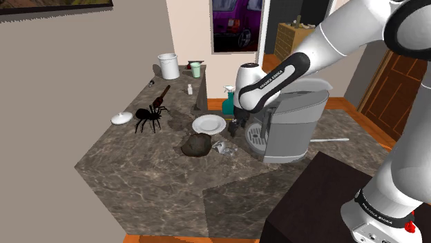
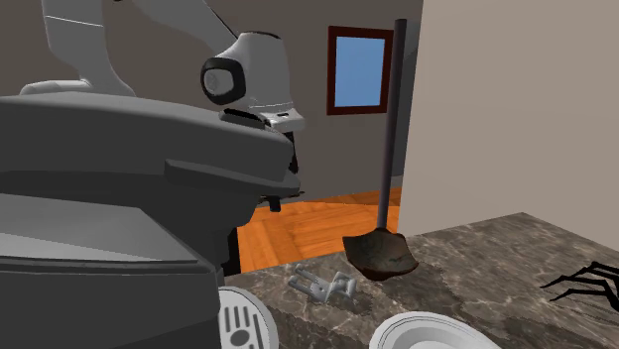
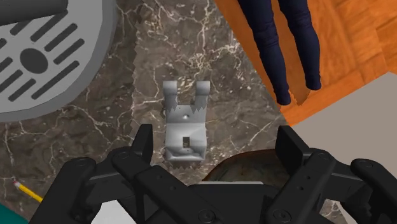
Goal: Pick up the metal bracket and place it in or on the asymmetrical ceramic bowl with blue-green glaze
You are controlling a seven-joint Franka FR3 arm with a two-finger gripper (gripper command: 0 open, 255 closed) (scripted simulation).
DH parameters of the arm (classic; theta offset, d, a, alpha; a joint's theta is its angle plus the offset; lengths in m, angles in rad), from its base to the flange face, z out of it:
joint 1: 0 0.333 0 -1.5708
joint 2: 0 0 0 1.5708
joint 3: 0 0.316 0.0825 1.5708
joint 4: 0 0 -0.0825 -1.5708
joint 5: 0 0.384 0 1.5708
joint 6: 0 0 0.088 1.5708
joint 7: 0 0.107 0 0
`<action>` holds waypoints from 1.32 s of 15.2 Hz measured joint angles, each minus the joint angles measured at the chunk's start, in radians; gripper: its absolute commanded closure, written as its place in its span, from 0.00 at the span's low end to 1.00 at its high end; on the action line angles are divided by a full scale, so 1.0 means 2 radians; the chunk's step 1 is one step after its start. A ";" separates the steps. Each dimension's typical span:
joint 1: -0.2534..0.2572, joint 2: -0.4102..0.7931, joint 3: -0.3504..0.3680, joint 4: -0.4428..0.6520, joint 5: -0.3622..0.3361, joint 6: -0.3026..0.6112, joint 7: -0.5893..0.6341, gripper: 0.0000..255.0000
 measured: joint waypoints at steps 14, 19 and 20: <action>0.013 0.266 -0.021 0.212 -0.027 0.041 0.018 0.00; 0.017 0.303 -0.023 0.234 -0.028 0.057 0.022 0.00; 0.017 0.309 -0.023 0.237 -0.028 0.059 0.021 0.00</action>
